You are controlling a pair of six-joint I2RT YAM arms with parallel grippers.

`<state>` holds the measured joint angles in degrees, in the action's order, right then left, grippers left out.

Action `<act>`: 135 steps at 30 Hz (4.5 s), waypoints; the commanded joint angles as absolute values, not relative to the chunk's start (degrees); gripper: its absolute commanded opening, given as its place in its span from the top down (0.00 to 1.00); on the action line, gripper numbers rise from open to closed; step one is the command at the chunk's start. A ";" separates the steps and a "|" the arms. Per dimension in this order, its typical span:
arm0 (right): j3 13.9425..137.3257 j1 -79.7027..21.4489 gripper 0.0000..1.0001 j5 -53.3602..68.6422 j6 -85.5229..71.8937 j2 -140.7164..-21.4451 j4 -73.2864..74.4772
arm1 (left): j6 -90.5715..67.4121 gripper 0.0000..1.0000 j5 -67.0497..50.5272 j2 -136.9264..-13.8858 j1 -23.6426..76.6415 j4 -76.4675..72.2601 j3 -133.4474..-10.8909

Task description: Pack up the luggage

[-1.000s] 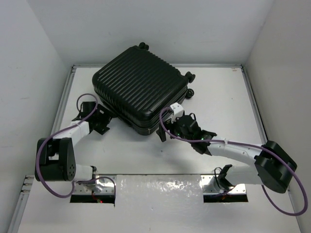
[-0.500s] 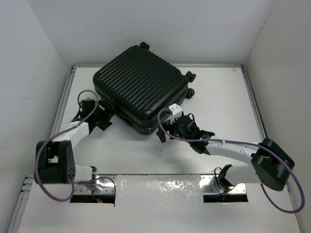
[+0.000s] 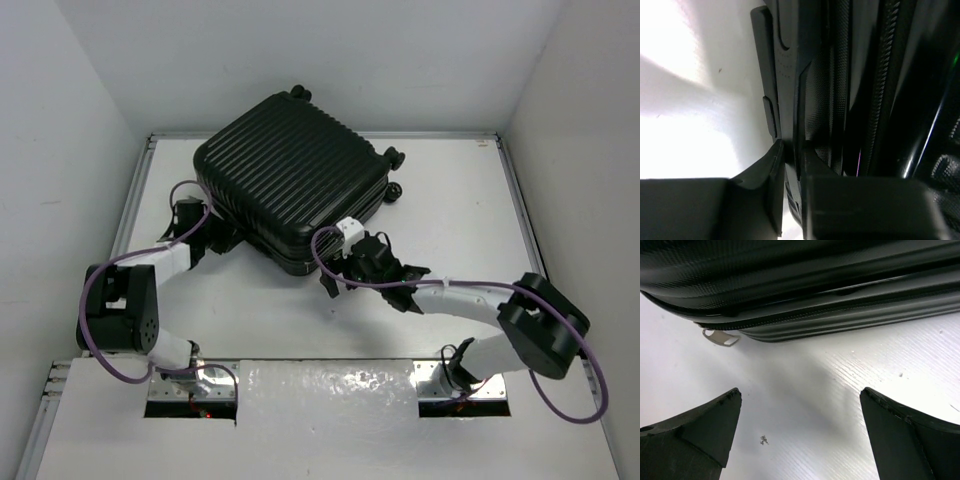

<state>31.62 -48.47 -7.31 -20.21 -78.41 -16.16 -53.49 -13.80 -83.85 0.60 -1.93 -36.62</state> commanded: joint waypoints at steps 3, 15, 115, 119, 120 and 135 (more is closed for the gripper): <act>39.02 -49.65 0.01 -6.33 -17.23 -83.49 -14.76 | -53.35 1.00 -8.61 -87.37 2.20 -4.13 -35.86; 45.43 -61.26 0.29 -28.91 -21.79 -93.77 -24.26 | -53.44 1.00 -13.35 -85.78 3.25 -8.08 -34.81; 95.44 -34.19 1.00 30.15 -27.77 -139.39 -46.41 | -37.97 1.00 4.39 -138.15 -12.57 32.95 -109.67; 105.12 -34.36 1.00 35.67 -29.35 -144.83 -42.97 | -36.30 1.00 2.64 -142.37 -12.57 37.51 -120.74; 104.77 -34.63 1.00 36.12 -29.70 -144.67 -43.67 | -35.52 1.00 1.94 -143.17 -12.66 38.05 -122.85; 100.02 -36.21 1.00 37.53 -29.09 -143.08 -44.21 | -39.70 0.00 7.10 -142.41 -17.91 42.71 -130.54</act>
<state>97.21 -28.03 38.35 -28.45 -143.31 -41.93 -34.15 8.01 -144.77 -22.65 38.48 -133.58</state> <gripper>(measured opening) 0.003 0.939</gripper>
